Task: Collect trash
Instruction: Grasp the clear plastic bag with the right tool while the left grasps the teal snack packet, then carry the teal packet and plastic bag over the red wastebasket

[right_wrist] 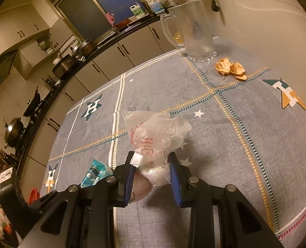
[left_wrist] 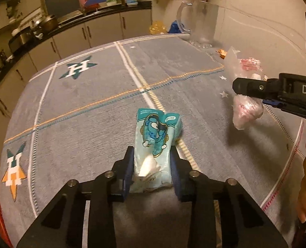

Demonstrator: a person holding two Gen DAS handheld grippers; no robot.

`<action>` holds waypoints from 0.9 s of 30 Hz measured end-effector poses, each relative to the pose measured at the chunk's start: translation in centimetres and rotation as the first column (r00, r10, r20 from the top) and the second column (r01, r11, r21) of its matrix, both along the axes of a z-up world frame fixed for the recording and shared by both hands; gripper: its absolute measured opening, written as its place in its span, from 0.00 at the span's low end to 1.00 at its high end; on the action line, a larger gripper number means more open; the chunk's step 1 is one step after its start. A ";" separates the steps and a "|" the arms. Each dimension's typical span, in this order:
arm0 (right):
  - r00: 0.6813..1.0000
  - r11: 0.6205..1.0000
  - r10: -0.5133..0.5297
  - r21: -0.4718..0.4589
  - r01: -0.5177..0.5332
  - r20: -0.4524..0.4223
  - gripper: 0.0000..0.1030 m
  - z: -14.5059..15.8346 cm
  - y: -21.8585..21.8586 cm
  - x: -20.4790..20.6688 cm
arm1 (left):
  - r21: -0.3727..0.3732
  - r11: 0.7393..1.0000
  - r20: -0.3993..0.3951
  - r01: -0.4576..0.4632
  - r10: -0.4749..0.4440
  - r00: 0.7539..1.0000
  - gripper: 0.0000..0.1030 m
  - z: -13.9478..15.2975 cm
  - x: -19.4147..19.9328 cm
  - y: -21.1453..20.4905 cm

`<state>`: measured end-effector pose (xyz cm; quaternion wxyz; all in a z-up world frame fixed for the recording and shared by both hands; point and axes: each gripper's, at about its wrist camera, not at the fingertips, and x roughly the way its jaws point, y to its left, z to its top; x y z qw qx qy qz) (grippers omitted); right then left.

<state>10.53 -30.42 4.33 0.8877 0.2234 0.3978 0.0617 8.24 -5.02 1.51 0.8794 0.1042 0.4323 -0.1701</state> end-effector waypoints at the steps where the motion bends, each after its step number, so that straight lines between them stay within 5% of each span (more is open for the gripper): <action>1: 1.000 1.000 0.009 -0.009 -0.009 0.004 0.33 0.0 0.3 0.0 | -0.008 1.000 -0.001 -0.014 0.014 1.000 0.30 0.1 -0.1 0.5; 11: 0.990 0.989 0.136 -0.062 -0.133 0.040 0.33 0.2 3.8 -0.5 | -0.098 0.985 0.052 -0.143 0.149 0.988 0.30 2.6 -2.7 5.5; 27: 0.915 0.892 0.399 -0.256 -0.373 0.057 0.33 -1.3 12.0 -2.2 | -0.153 0.941 0.121 -0.302 0.321 0.939 0.30 3.8 -7.8 11.0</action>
